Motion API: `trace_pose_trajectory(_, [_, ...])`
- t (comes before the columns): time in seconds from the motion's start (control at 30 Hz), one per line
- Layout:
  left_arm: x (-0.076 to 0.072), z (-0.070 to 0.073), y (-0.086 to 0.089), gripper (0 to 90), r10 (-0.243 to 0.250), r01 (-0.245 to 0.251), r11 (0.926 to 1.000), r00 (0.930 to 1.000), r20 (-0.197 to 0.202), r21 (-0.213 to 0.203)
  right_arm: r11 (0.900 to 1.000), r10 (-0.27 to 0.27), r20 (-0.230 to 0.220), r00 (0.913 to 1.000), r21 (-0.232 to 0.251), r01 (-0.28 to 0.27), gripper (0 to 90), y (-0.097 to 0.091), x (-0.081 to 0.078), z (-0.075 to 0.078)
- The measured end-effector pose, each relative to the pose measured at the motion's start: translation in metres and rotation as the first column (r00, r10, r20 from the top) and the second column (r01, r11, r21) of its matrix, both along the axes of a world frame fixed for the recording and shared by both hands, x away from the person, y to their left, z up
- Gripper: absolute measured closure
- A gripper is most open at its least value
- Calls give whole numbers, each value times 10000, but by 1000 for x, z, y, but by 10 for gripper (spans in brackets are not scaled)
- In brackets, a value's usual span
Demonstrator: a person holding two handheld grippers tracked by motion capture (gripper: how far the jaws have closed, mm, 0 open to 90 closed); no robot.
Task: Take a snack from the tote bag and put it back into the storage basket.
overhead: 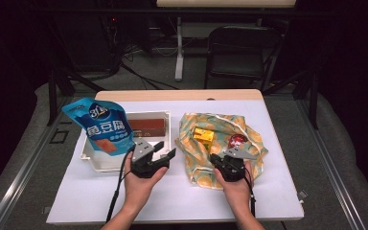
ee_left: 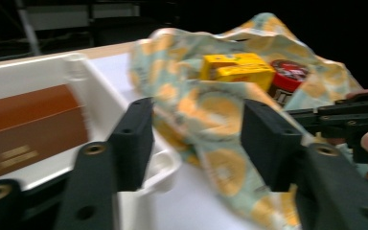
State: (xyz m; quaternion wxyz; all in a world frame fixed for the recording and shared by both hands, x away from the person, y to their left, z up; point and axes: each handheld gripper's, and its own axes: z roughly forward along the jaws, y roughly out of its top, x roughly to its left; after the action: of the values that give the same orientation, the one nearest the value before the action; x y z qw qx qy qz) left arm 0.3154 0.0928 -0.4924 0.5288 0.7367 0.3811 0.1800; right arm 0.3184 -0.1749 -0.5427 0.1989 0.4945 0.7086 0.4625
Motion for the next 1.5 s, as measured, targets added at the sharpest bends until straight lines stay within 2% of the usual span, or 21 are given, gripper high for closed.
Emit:
trace_pose_trajectory(0.13, [5,-2,-23,656,-579,579,9983,9982,-123,-24,9997,233,-154,9996,-34,-234,879,3,0,-3])
trace_pose_trajectory(0.23, [11,-2,-36,757,-825,824,9966,9964,-195,-55,9996,290,-179,9994,41,-290,887,3,0,-4])
trace_pose_trajectory(0.37, [16,-2,-53,896,-1202,1201,9926,9927,81,165,9991,419,-157,9990,-28,-420,894,3,0,-3])
trace_pose_trajectory(0.53, [25,-7,-72,898,-1212,1211,9921,9926,9,333,9982,576,-222,9981,-126,-579,900,5,0,-6])
trace_pose_trajectory(0.73, [29,-26,-83,900,-826,863,9891,9960,-352,1191,9973,698,-278,9972,-200,-704,900,4,-1,-8])
trace_pose_trajectory(0.9, [31,-39,-81,900,-538,619,9896,9965,-647,1298,9983,583,-239,9980,-32,-584,891,-2,-1,-6])
trace_pose_trajectory(1.07, [29,-50,-84,900,-682,810,9869,9932,-944,1393,9989,468,184,9987,-7,-468,852,-12,-6,6])
trace_pose_trajectory(1.13, [29,-53,-85,900,-720,861,9868,9919,-1051,1371,9995,305,487,9983,31,-307,841,-19,-8,15])
trace_pose_trajectory(1.2, [30,-57,-85,900,-669,827,9876,9907,-1181,1337,9995,104,769,9970,283,-126,826,-28,-9,24])
trace_pose_trajectory(1.33, [30,-64,-86,900,-598,801,9881,9866,-1520,1311,9977,-664,1386,9881,239,637,777,-49,-8,40])
trace_pose_trajectory(1.43, [30,-69,-85,900,-615,829,9878,9854,-1589,1321,9874,-1573,1700,9728,128,1574,693,-68,-4,48])
trace_pose_trajectory(1.5, [30,-71,-84,900,-654,882,9872,9839,-1666,1329,9743,-2221,1869,9569,34,2254,611,-81,-1,50])
